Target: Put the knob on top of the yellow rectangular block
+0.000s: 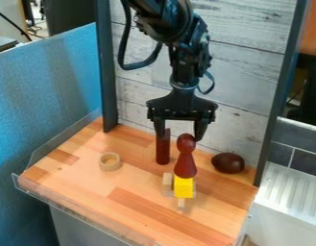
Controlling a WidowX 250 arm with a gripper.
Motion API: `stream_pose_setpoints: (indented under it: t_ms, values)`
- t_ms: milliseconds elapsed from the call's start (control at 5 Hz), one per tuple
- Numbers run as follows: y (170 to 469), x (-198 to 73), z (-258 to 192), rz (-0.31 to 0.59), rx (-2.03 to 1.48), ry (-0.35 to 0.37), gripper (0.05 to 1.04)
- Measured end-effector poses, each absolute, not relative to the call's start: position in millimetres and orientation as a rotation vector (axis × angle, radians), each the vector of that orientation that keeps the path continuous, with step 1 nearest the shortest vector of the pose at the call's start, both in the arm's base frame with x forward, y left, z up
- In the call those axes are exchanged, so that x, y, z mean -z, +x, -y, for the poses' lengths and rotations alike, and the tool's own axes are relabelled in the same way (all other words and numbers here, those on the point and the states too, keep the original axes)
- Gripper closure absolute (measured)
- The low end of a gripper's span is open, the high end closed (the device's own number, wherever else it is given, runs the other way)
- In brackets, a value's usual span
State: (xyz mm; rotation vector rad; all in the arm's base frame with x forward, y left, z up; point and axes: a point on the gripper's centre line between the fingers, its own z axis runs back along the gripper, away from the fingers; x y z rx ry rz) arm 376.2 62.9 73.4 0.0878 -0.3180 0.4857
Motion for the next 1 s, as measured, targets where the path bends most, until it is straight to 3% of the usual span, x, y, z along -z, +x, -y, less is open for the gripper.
stream_pose_setpoints:
  t_ms: [600,1000]
  values:
    - [376.9,-77.2,-66.2,0.309,-0.493,0.058,0.082]
    - [372.3,-110.9,-88.5,0.363,-0.556,-0.027,0.083]
